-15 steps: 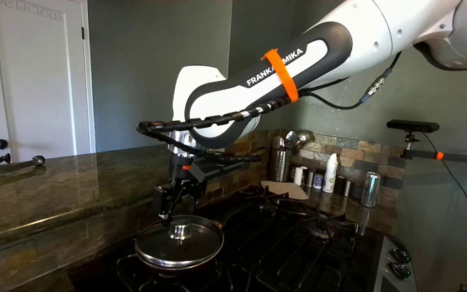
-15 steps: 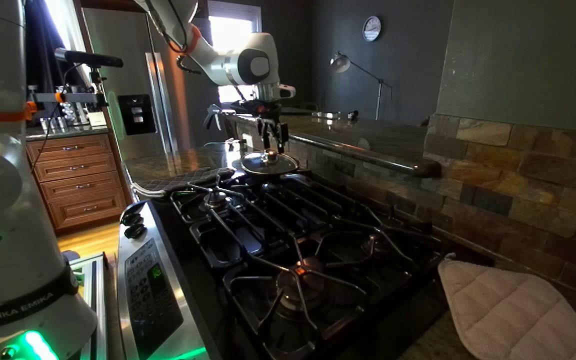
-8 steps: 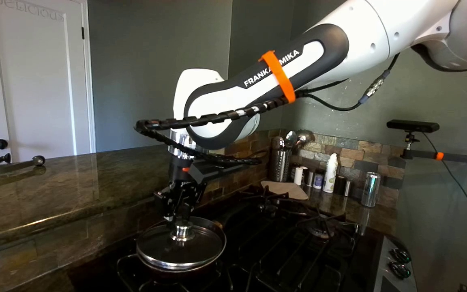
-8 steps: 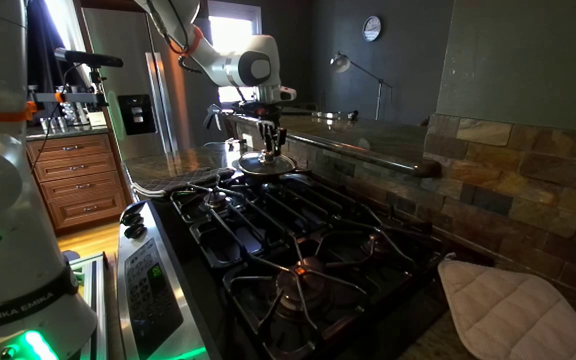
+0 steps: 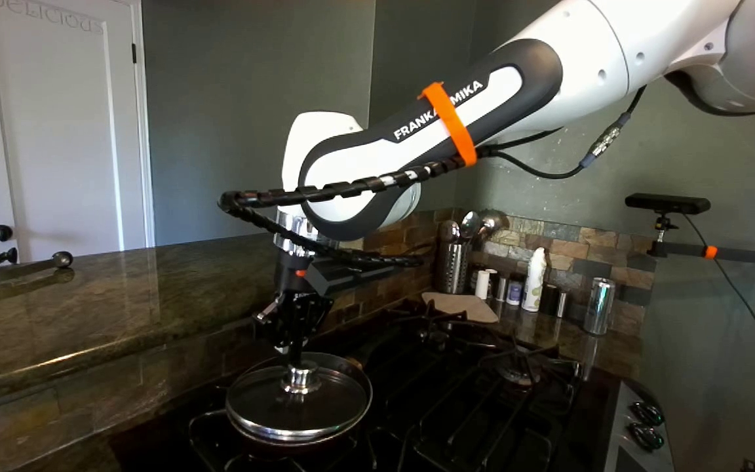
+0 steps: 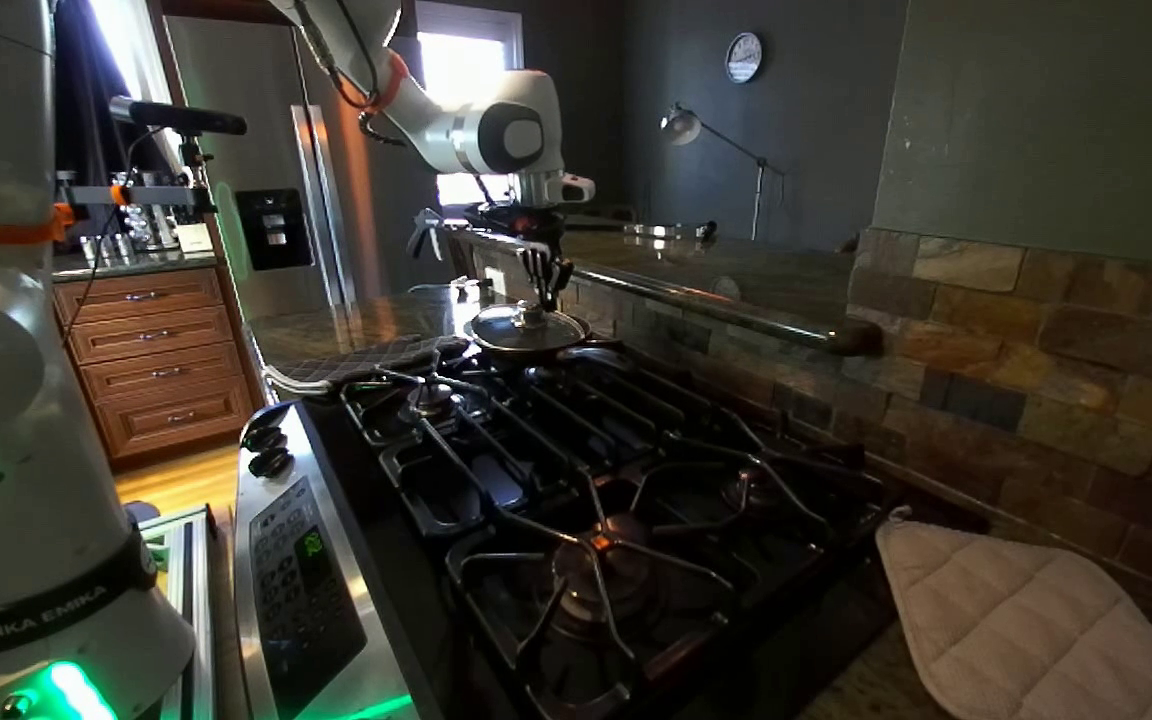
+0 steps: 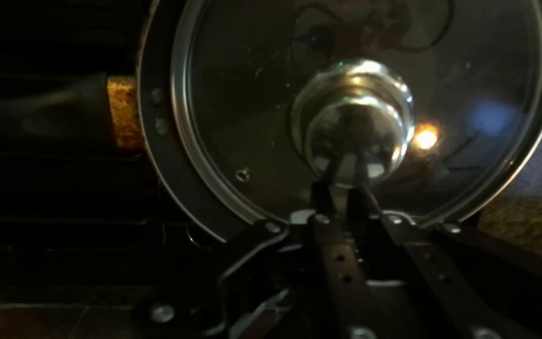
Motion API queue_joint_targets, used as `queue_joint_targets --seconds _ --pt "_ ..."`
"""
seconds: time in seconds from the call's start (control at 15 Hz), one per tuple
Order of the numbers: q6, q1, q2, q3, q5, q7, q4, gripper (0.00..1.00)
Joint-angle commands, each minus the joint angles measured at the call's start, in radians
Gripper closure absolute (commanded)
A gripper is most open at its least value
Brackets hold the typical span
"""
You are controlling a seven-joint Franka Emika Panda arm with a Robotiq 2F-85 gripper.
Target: Take the lid off the pot, then move the pot backwards, then put the lid on it
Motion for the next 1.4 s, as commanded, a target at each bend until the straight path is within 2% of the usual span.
queue_joint_targets --seconds 0.0,0.47,0.73,0.8,0.93,1.33 --pt "-0.018 0.004 -0.013 -0.011 0.027 0.022 -0.009 0.52" --pt "-0.063 -0.007 -0.015 -0.009 0.114 0.027 -0.004 0.01" --pt "-0.109 -0.012 -0.016 -0.009 0.166 0.031 -0.001 0.00" --pt "-0.119 -0.013 -0.016 -0.009 0.176 0.031 0.000 0.06" --pt "-0.128 -0.015 -0.015 -0.011 0.186 0.035 0.001 0.27" --pt "-0.121 -0.017 -0.023 -0.015 0.196 0.050 -0.008 0.73"
